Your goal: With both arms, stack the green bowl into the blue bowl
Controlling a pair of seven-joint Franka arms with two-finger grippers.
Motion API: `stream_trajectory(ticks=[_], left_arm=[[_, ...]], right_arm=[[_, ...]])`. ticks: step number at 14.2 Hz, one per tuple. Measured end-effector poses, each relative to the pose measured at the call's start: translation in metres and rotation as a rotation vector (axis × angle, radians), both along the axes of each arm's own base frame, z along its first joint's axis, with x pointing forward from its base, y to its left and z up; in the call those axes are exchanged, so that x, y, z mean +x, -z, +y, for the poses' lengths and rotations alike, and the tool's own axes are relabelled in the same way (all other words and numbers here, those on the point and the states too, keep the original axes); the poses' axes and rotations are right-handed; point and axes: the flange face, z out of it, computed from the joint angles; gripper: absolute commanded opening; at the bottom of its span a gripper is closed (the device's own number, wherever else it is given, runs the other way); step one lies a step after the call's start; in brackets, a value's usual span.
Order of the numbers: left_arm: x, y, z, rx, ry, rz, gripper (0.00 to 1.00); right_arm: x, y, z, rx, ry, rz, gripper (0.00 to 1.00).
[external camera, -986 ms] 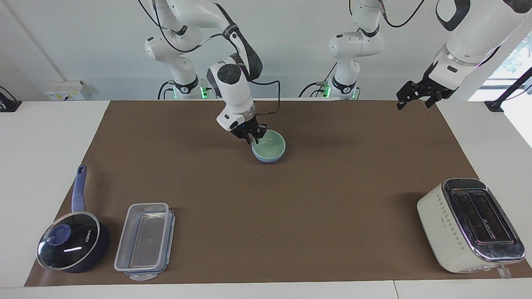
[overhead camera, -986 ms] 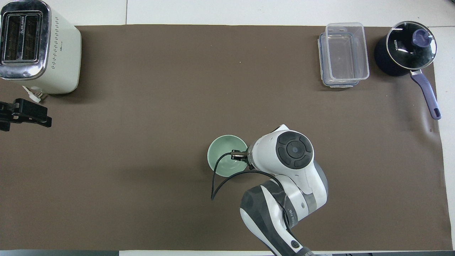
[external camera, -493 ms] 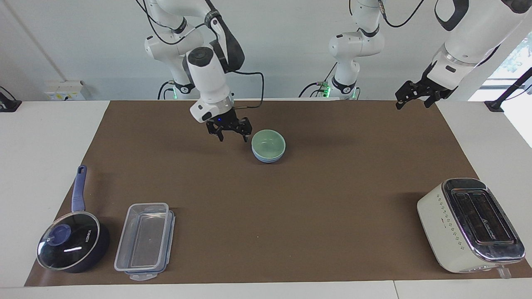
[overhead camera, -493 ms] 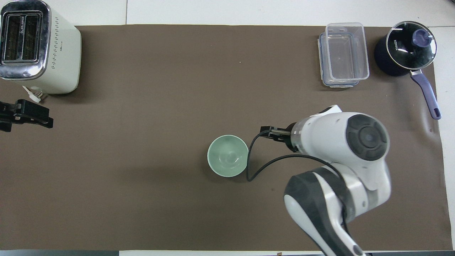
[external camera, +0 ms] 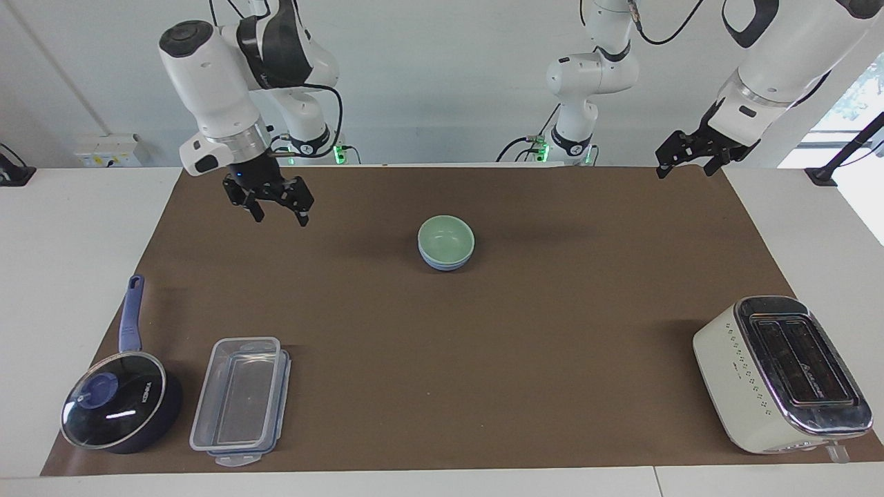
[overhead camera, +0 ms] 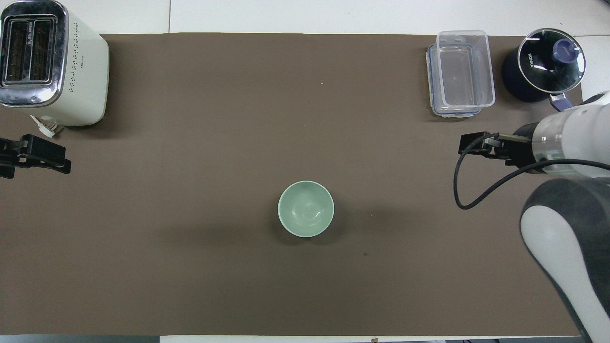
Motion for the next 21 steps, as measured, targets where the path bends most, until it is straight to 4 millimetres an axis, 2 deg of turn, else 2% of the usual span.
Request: stream_trajectory(ticks=[4, 7, 14, 19, 21], left_arm=[[0.000, -0.001, -0.002, 0.000, 0.003, -0.003, 1.00], [-0.001, -0.005, -0.005, 0.000, 0.009, -0.013, 1.00], [-0.001, -0.007, -0.006, 0.000, 0.009, -0.016, 1.00], [-0.001, -0.007, 0.002, 0.000, -0.006, -0.016, 1.00], [-0.001, -0.007, 0.002, 0.000, -0.006, -0.016, 1.00]], right_arm=[[0.007, -0.049, -0.028, -0.030, -0.015, 0.051, 1.00], [0.016, -0.068, -0.035, -0.061, -0.038, 0.070, 1.00], [0.023, -0.068, -0.030, -0.064, -0.054, 0.104, 1.00], [0.023, -0.066, -0.002, -0.066, -0.104, 0.099, 1.00], [0.023, -0.066, -0.001, -0.066, -0.105, 0.096, 1.00]])
